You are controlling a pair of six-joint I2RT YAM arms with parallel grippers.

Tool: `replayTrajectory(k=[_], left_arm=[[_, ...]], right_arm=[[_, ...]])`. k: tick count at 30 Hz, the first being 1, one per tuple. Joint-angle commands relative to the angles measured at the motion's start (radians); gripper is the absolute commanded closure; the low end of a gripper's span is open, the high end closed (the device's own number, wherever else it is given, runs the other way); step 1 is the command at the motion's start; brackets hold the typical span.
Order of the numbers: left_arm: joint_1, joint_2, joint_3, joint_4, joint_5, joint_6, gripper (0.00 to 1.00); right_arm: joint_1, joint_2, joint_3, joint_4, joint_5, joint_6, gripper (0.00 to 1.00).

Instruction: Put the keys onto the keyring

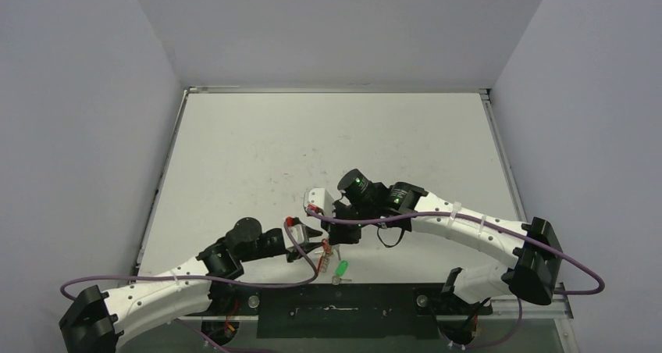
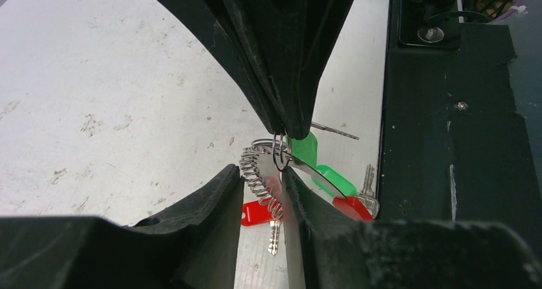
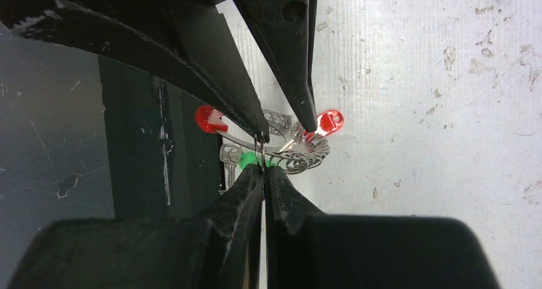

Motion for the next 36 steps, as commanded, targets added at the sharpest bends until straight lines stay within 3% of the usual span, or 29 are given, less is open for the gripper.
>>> replayTrajectory(k=[1,7,12,24,26,28,29,34,36], left_arm=[[-0.004,0.0,0.038,0.13,0.067,-0.008,0.71],[-0.004,-0.035,0.028,0.118,0.084,-0.007,0.69],[-0.003,-0.068,0.02,0.112,0.067,-0.01,0.77],[-0.003,-0.011,0.039,0.113,0.069,-0.004,0.8],[-0.003,-0.009,0.038,0.121,0.072,-0.003,0.84],[-0.004,-0.011,0.04,0.119,0.074,0.003,0.98],[-0.003,-0.015,0.039,0.117,0.075,0.004,1.0],[-0.003,-0.033,0.023,0.122,0.077,-0.007,1.0],[-0.003,-0.039,0.015,0.127,0.074,-0.012,1.0]], right_arm=[[0.006,0.007,0.045,0.037,0.011,0.011,1.0],[0.006,0.007,0.043,0.044,0.014,0.011,1.0],[0.007,0.007,0.043,0.047,0.006,0.014,1.0],[0.01,0.007,0.042,0.052,0.005,0.019,1.0],[0.01,0.008,0.042,0.051,0.004,0.019,1.0],[0.01,0.009,0.041,0.053,0.008,0.017,1.0],[0.01,0.01,0.04,0.054,0.014,0.017,1.0],[0.007,-0.002,0.027,0.069,0.034,0.014,1.0],[0.004,-0.017,0.013,0.089,0.042,0.018,0.9]])
